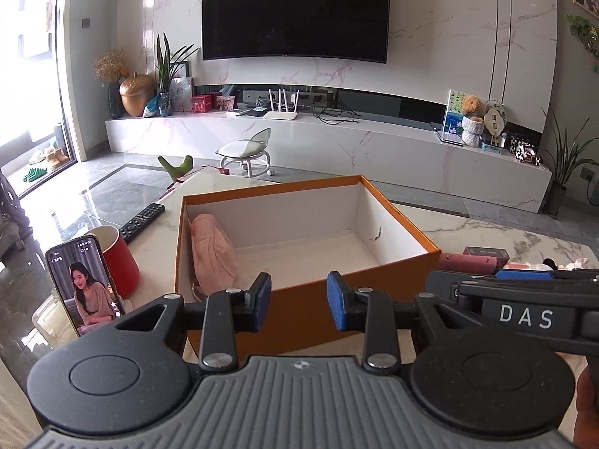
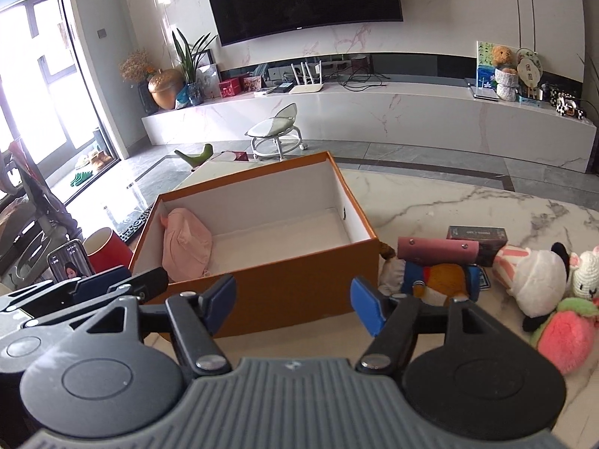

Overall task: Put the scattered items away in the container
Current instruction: 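Withdraw both tools from the box back toward the plush toys, then grasp the pink fluffy peach with the right tool while the left tool approaches the panda plush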

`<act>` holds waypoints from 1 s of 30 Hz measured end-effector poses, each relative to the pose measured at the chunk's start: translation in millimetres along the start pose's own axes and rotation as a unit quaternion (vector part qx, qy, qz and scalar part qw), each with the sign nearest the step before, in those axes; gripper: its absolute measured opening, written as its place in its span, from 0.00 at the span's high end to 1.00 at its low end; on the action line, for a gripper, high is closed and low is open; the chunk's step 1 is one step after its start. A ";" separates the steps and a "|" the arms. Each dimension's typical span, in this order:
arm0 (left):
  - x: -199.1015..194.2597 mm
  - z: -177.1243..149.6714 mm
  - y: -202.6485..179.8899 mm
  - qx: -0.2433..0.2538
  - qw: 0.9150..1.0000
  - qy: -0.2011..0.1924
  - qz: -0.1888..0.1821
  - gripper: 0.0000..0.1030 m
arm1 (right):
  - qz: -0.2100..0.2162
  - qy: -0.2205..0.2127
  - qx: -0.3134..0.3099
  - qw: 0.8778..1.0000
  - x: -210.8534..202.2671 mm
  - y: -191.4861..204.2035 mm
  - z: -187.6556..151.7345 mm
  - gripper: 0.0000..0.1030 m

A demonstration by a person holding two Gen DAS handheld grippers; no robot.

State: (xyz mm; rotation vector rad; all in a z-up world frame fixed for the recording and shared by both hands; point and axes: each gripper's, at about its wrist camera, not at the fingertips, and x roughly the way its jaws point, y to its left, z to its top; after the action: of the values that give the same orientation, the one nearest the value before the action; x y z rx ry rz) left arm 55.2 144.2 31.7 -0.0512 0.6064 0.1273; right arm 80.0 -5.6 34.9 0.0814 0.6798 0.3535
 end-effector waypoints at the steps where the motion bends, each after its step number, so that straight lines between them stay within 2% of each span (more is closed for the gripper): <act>1: -3.2 -2.0 -2.1 0.001 1.000 0.002 -0.002 0.63 | -0.003 -0.004 0.001 1.000 -6.0 -1.6 -3.0 0.31; 13: -30.6 -26.5 -42.7 0.033 0.999 0.000 -0.023 0.62 | -0.058 -0.044 0.013 0.997 -62.6 -28.0 -38.7 0.30; 16: -34.0 -33.0 -55.5 0.039 0.999 0.005 -0.028 0.57 | -0.079 -0.049 0.016 0.996 -72.8 -36.8 -46.9 0.30; 22: -33.5 -44.6 -84.5 0.053 0.997 0.014 -0.048 0.54 | -0.122 -0.059 0.020 0.991 -90.6 -58.9 -60.9 0.30; 30: -17.3 -56.6 -125.5 0.098 0.992 0.033 -0.078 0.54 | -0.174 -0.057 0.037 0.982 -96.4 -97.5 -78.2 0.28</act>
State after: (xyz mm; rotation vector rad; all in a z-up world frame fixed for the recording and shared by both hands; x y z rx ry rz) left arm 26.0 13.2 -3.4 0.0874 0.6760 -0.0858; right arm -10.0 -133.5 13.7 0.0521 0.5805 -0.0126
